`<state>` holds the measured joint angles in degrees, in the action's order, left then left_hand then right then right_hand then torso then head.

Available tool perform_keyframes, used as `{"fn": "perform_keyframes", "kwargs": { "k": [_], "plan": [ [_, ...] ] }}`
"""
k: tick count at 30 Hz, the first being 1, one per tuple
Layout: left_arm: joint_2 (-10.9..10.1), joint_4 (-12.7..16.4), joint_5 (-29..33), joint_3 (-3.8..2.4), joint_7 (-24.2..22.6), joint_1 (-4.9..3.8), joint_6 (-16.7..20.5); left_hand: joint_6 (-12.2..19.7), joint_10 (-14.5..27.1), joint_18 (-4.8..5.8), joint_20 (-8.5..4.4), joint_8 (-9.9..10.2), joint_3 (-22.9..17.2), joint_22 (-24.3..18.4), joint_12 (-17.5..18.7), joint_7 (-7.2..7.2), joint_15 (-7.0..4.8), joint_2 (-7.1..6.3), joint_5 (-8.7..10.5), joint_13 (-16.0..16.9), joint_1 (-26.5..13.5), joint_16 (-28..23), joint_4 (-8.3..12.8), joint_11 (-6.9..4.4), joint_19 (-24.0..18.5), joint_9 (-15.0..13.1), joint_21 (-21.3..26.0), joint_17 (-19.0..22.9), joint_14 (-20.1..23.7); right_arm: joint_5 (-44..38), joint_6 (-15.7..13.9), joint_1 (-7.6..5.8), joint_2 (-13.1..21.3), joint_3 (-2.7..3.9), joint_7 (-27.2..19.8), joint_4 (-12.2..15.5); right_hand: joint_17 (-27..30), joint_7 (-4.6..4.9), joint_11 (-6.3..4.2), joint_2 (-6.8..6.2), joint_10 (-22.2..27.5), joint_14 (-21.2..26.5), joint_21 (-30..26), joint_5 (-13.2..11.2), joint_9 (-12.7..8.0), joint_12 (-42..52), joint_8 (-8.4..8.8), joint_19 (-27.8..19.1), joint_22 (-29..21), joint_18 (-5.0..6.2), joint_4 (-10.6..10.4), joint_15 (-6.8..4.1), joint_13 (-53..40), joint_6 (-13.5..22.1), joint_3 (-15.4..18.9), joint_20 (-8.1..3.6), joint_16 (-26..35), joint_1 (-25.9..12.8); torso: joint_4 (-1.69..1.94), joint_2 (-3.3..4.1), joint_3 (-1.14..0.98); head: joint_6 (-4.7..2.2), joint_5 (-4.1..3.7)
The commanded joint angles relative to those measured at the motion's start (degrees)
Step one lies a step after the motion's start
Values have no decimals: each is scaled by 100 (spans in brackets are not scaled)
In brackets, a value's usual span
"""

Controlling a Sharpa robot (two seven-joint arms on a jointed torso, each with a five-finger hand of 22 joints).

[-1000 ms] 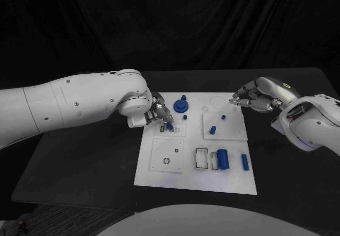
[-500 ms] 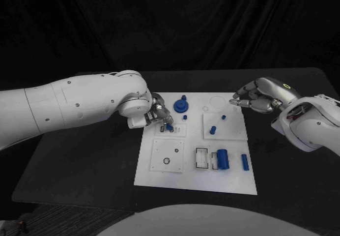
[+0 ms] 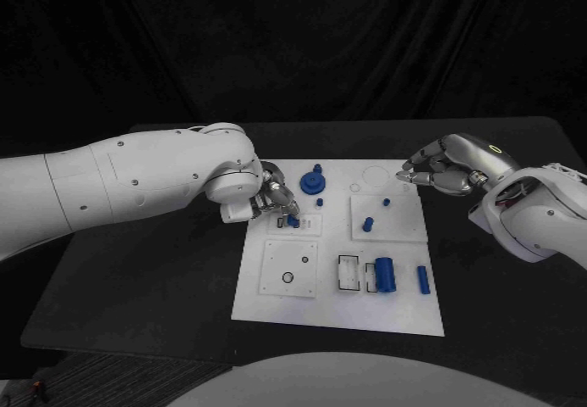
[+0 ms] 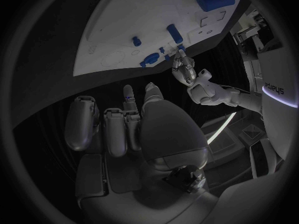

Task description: Assemble the parts on the task board

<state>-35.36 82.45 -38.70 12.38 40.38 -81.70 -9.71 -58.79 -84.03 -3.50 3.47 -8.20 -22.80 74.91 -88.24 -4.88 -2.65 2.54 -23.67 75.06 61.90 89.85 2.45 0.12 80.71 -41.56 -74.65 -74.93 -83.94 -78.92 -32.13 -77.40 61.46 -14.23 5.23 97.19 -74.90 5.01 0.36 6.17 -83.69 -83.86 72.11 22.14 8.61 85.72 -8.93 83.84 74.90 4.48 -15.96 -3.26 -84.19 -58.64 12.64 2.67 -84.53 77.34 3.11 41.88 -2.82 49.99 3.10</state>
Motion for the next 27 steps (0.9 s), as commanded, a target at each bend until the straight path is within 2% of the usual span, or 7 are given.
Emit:
{"fn": "perform_keyframes", "kwargs": {
  "k": [1,5,9,11,14,18,27],
  "plan": [
    [4,19,32,-3,520,15,-65,0,-394,-32,-1,-20,-104,893,30,77,-32,47,67,1312,-5,15,68,-24,19,-14,42,-1507,-606,-1,8,14,0,3,56,1,-667,7,4,10,-394,-442,-19,-22,6,-13,35,-4,1032,-85,4,-15,-86,-34,-14,17,29,52,2,0,1,1,9],
    [10,24,32,-3,520,22,-78,33,-386,-34,4,-13,-116,894,38,70,-25,49,263,1305,-24,15,52,-16,13,-36,63,-1507,-606,-1,13,15,-6,3,56,-1,-667,7,4,10,-394,-442,-19,-22,6,-13,35,-4,1032,-85,4,-15,-86,-34,-14,17,29,52,3,-1,0,1,11],
    [14,30,32,-3,520,31,-95,41,-378,-35,5,-10,-118,893,45,70,-24,48,283,1298,-22,15,54,-15,10,-38,70,-1507,-606,-1,18,15,-5,3,57,0,-667,7,4,10,-394,-442,-19,-22,6,-13,35,-4,1032,-85,4,-15,-86,-34,-14,17,29,52,-1,-1,2,1,9],
    [17,26,32,-3,521,38,-106,80,-373,-38,11,7,-115,892,50,60,-16,53,489,1294,-25,15,46,-6,2,-48,95,-1507,-606,-1,20,16,-2,3,58,2,-667,7,4,10,-394,-442,-19,-22,6,-13,35,-4,1032,-85,4,-15,-86,-34,-14,17,29,52,-1,-2,3,1,10],
    [19,19,32,-3,522,46,-115,102,-361,-44,14,18,-108,885,62,53,-11,56,570,1284,-30,15,37,1,-12,-51,124,-1507,-606,-1,23,16,1,3,58,4,-667,7,4,10,-394,-442,-19,-22,6,-13,35,-4,1032,-85,4,-15,-86,-34,-14,17,29,52,0,1,2,1,9],
    [20,19,32,-3,522,55,-121,140,-358,-43,34,50,17,896,63,41,3,53,1128,1283,-108,15,-74,19,-7,-54,146,-1507,-606,-1,26,17,2,3,58,4,-667,7,4,10,-394,-442,-19,-22,6,-13,35,-4,1032,-85,4,-15,-86,-34,-14,17,29,52,-1,1,2,1,10],
    [29,9,32,-3,515,64,-149,170,-355,-47,57,145,343,909,63,0,33,-14,1531,1282,-292,15,-318,53,-6,32,187,-1507,-606,-1,32,23,-1,3,61,1,-667,7,4,10,-394,-442,-19,-22,6,-13,35,-4,1032,-85,4,-15,-86,-34,-14,17,29,52,-4,2,1,1,10]
  ]
}}
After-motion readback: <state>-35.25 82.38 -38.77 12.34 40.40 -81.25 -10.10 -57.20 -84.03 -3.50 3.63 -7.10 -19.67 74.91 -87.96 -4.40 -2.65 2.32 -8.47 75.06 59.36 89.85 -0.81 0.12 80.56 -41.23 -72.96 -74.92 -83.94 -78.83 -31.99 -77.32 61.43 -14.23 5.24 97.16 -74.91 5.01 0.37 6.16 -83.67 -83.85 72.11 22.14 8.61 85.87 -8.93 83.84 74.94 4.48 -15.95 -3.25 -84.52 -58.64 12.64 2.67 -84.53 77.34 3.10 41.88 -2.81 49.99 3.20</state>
